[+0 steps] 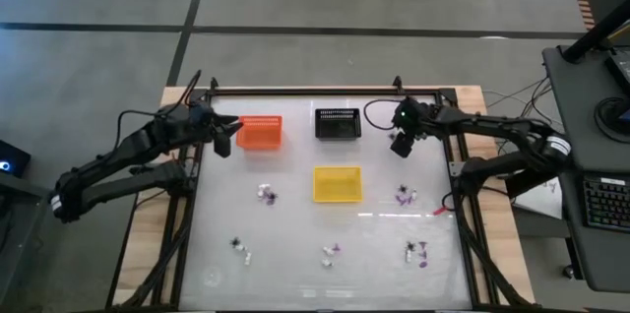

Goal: Sort Halloween decoration
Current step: Put the white skeleton toy into the black bin, then put the violet witch hat toy into the orange bin

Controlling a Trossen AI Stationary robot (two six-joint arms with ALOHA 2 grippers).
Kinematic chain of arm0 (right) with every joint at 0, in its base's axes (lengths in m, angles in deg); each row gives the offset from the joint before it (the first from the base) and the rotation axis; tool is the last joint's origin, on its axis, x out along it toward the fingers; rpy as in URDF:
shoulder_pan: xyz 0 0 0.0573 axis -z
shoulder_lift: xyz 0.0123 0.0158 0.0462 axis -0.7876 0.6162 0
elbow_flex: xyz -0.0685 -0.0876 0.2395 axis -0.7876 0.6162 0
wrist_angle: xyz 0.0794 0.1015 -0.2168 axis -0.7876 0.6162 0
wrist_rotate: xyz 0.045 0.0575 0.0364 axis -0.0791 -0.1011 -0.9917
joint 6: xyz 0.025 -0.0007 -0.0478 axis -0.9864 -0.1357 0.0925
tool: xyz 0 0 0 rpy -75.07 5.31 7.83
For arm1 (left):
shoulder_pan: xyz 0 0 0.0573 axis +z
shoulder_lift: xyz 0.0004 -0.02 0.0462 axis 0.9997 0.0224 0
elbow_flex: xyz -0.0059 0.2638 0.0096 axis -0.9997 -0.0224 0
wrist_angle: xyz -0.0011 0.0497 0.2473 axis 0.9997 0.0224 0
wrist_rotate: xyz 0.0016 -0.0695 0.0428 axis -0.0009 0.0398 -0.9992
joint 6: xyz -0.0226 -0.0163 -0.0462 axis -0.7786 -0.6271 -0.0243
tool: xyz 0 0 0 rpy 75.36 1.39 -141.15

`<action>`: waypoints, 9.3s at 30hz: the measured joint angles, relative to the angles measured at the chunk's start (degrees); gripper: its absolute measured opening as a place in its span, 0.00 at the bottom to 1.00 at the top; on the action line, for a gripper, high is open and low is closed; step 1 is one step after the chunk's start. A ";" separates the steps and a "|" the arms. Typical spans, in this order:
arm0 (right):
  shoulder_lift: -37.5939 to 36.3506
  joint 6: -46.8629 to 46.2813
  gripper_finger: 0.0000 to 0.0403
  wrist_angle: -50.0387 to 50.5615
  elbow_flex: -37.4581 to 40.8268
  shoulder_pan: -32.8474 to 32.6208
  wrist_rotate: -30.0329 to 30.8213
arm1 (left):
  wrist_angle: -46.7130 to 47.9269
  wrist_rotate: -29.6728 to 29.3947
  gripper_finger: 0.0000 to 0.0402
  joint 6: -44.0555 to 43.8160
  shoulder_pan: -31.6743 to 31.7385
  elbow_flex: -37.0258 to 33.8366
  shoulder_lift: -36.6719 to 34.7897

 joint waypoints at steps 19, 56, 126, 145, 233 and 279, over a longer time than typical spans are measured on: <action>13.94 -4.01 0.41 9.96 -15.03 5.17 -2.17 | -1.40 -0.04 0.31 -2.59 0.01 -0.04 4.25; 23.98 2.90 0.30 16.10 -17.64 5.52 -6.47 | -1.17 -0.02 0.31 -3.21 0.01 -0.04 4.65; 25.59 -17.96 0.16 2.83 -38.18 -11.42 -13.48 | -3.72 7.69 0.31 -3.72 0.02 -0.02 7.86; 25.00 -19.51 0.36 15.72 -47.28 -11.39 -11.80 | 0.05 23.11 0.31 -3.17 -1.58 0.02 10.35; 24.19 -18.79 0.36 30.59 -54.77 -11.35 -11.89 | -6.47 10.89 0.31 -10.13 -36.02 10.00 58.48; 24.18 -18.45 0.35 32.04 -54.77 -11.37 -11.93 | 4.01 4.08 0.00 -11.67 -34.23 9.92 47.42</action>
